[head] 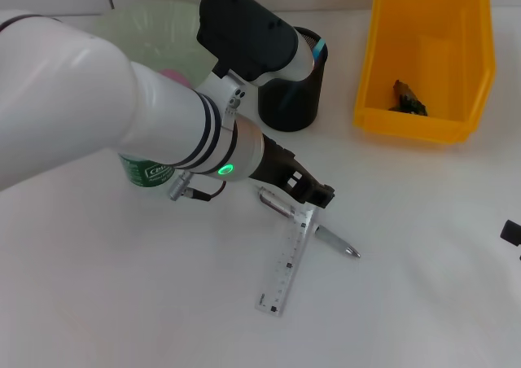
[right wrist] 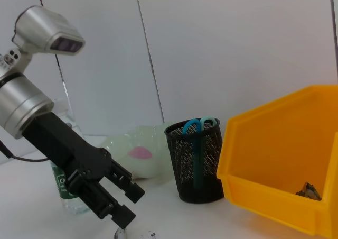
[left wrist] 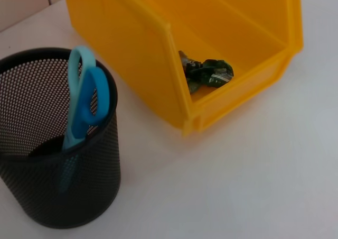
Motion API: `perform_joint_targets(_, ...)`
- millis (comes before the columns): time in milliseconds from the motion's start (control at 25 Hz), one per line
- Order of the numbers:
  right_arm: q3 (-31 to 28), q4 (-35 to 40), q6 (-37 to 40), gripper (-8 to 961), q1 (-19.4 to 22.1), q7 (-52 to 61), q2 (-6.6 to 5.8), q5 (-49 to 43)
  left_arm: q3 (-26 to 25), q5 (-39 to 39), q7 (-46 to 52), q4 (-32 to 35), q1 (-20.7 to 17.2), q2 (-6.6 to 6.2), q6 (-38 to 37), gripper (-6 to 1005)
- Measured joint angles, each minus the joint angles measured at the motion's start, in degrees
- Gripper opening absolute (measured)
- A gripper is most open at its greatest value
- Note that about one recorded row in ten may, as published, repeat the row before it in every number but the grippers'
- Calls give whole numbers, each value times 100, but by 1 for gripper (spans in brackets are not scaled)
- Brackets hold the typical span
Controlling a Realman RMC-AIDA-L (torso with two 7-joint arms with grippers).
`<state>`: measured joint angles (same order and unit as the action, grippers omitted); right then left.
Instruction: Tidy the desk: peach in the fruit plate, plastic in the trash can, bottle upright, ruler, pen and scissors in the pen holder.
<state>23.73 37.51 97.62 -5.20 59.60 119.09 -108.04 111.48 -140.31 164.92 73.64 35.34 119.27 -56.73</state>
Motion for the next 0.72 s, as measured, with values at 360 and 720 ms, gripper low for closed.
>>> perform_joint_targets(360, 0, -32, -16, 695, -74, 12, 0, -16, 4, 279, 4, -536, 77, 0, 383, 797)
perform_joint_targets(720, 0, -33, -16, 694, -156, 86, 1, -35, 283, 329, 5, -728, 146, 0, 658, 797)
